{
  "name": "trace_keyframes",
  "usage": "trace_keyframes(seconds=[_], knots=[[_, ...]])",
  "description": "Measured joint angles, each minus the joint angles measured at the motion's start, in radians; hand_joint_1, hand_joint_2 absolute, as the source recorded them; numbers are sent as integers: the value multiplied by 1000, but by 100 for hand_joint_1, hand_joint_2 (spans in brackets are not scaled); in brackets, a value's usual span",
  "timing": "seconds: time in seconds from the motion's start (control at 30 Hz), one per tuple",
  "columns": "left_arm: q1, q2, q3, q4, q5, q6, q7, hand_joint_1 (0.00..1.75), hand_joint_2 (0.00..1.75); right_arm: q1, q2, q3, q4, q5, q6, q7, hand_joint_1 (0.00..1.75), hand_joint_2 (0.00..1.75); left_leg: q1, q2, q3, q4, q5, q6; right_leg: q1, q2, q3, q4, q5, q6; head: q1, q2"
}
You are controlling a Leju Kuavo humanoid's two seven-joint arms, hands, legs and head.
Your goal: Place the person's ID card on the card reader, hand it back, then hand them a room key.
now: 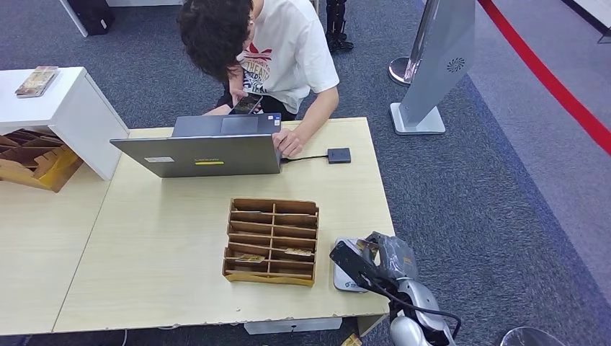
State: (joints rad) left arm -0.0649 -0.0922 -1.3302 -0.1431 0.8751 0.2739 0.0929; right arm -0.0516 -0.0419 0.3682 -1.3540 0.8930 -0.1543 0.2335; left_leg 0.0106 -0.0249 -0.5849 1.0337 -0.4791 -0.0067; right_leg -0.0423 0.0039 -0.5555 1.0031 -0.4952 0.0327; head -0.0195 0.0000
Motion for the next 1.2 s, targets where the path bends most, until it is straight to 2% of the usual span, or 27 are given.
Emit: trace_keyframes(seconds=[1.2], knots=[[-2, 0, 0, 0, -5, -3, 7, 0, 0, -32, 7, -2, 57, 6, 15, 5, 175, 175, 0, 0, 0, 0, 0, 0, 0, 0, 0, 0, 0, 0, 0, 0]])
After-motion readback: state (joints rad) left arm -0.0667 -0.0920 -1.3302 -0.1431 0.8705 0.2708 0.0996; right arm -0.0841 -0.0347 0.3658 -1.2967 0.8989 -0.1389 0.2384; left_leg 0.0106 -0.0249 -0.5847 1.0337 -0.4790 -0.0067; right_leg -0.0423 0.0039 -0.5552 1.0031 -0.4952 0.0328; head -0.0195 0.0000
